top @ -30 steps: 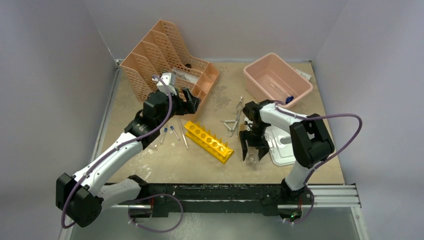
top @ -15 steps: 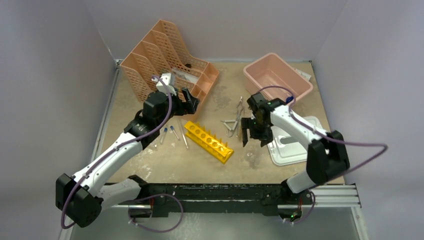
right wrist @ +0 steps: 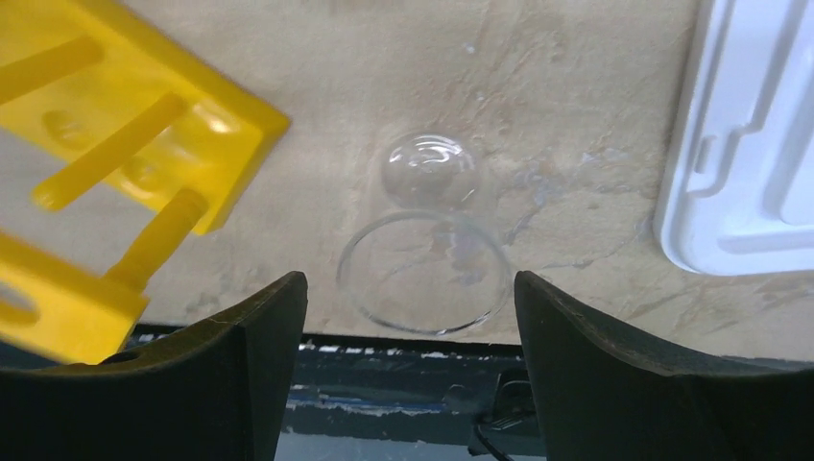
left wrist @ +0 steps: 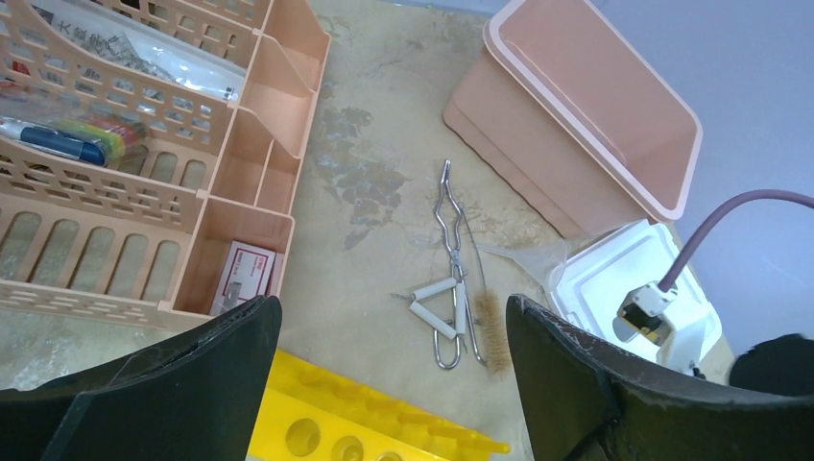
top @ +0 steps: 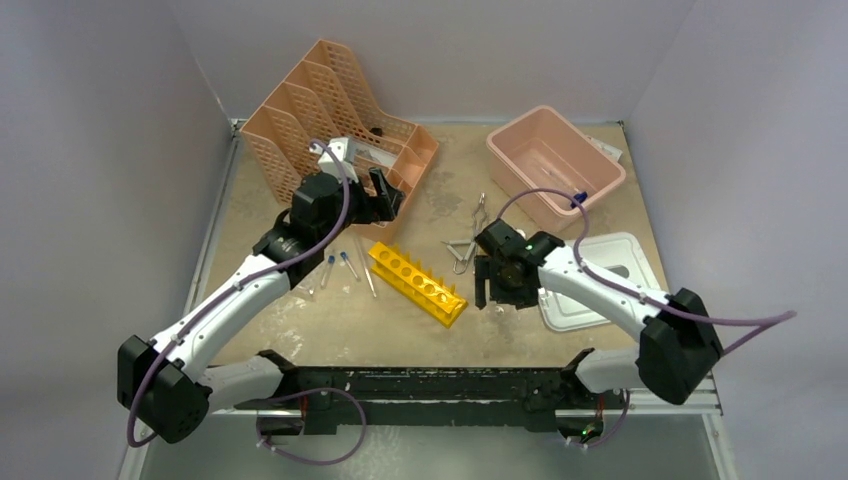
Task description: Organize the chemistry lab equipment
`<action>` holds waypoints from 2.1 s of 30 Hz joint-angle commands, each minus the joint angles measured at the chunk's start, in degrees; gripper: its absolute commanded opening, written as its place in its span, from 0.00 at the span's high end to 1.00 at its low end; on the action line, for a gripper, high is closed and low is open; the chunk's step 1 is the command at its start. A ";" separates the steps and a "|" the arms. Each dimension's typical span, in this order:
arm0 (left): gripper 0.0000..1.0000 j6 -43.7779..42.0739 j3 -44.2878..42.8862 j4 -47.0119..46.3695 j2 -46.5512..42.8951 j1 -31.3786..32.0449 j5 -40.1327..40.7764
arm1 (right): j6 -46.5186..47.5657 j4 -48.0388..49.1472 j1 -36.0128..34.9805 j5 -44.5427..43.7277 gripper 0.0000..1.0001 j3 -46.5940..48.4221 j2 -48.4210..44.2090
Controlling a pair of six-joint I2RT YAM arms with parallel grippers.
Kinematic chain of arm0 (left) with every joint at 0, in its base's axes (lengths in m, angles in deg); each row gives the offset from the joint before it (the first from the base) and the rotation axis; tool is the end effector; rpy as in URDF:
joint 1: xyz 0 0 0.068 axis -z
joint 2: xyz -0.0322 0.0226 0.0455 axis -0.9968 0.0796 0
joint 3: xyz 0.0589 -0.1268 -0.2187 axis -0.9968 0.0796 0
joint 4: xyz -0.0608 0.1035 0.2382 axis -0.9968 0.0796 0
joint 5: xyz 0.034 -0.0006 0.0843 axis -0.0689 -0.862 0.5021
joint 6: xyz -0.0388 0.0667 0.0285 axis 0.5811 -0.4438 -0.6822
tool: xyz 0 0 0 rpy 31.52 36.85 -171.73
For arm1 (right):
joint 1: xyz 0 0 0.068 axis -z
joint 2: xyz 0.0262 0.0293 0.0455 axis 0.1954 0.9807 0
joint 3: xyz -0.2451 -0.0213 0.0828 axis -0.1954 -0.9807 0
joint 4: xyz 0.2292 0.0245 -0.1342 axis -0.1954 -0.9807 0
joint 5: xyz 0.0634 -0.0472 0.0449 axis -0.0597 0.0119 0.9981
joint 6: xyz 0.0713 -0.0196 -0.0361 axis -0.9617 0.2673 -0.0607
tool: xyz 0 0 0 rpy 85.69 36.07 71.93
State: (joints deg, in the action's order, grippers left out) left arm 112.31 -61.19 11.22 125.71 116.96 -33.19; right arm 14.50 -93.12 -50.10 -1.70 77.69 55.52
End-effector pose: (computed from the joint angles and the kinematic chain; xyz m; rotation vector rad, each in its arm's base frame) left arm 0.2678 -0.1573 0.3139 -0.0470 1.9019 -0.6758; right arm 0.2107 0.1601 0.1797 0.0349 2.7618 0.2344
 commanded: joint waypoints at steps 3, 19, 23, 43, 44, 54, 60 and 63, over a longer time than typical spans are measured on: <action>0.14 -1.30 -4.13 -0.74 0.58 0.02 -1.14 | -7.71 -4.21 -1.59 -11.41 0.19 2.40 4.84; 0.14 -2.48 -3.65 -2.52 -1.22 0.02 0.76 | -5.15 -3.46 -1.38 -5.68 0.60 8.56 5.53; 0.14 -2.57 -3.78 -3.71 -1.15 0.03 1.39 | -0.87 -7.04 1.47 -7.20 0.59 19.20 5.93; 0.14 -3.59 -5.75 -7.37 0.59 0.02 4.32 | 17.59 -0.44 38.02 0.69 0.57 44.47 18.01; 0.14 -3.55 -6.02 -7.41 1.00 -0.02 4.36 | 18.03 -0.05 38.57 0.73 0.57 44.39 19.22; 0.14 -4.93 -8.90 -5.64 4.61 0.02 5.00 | 26.36 -7.30 41.24 -1.46 0.57 54.66 36.09; 0.14 -6.04 -9.84 -5.61 6.31 0.02 4.85 | 28.14 -6.46 41.99 0.43 0.57 54.71 40.35; 0.13 -6.63 -10.15 -5.58 6.94 0.02 4.98 | 28.37 -6.41 41.99 1.21 0.57 54.65 42.84</action>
State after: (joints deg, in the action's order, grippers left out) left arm 107.68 -68.43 7.29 132.11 116.96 -28.84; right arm 40.67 -98.65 -8.50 -1.96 129.86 97.33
